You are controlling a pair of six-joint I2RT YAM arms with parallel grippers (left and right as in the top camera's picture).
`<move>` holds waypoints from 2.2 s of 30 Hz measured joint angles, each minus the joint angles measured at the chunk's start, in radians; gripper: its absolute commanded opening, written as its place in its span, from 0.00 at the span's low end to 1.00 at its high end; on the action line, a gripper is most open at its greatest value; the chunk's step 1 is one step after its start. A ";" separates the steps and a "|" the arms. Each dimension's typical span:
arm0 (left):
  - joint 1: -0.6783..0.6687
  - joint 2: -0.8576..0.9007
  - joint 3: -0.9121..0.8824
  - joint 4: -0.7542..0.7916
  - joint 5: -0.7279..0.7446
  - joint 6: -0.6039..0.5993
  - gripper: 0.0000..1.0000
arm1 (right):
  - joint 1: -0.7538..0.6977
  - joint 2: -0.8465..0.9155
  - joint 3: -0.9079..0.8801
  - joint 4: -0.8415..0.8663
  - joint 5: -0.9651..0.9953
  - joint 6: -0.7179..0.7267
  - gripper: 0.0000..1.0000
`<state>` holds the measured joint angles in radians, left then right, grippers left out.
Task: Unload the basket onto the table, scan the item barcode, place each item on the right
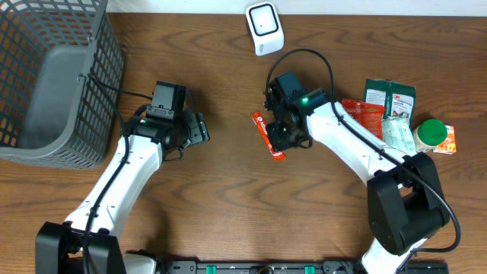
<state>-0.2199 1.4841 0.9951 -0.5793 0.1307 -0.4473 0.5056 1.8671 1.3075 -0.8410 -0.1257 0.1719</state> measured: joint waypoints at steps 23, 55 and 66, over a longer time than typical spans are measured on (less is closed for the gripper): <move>0.000 0.000 0.000 -0.001 0.000 0.000 0.76 | 0.015 -0.005 -0.081 0.082 0.107 0.045 0.01; 0.000 0.000 0.000 -0.007 -0.003 0.000 0.77 | 0.080 -0.010 -0.186 0.202 0.347 0.158 0.08; 0.000 0.000 0.000 -0.008 -0.003 0.003 0.93 | -0.052 -0.009 -0.187 0.374 0.389 0.158 0.01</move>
<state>-0.2199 1.4841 0.9951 -0.5869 0.1280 -0.4442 0.4538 1.8580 1.1206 -0.4671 0.2634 0.3298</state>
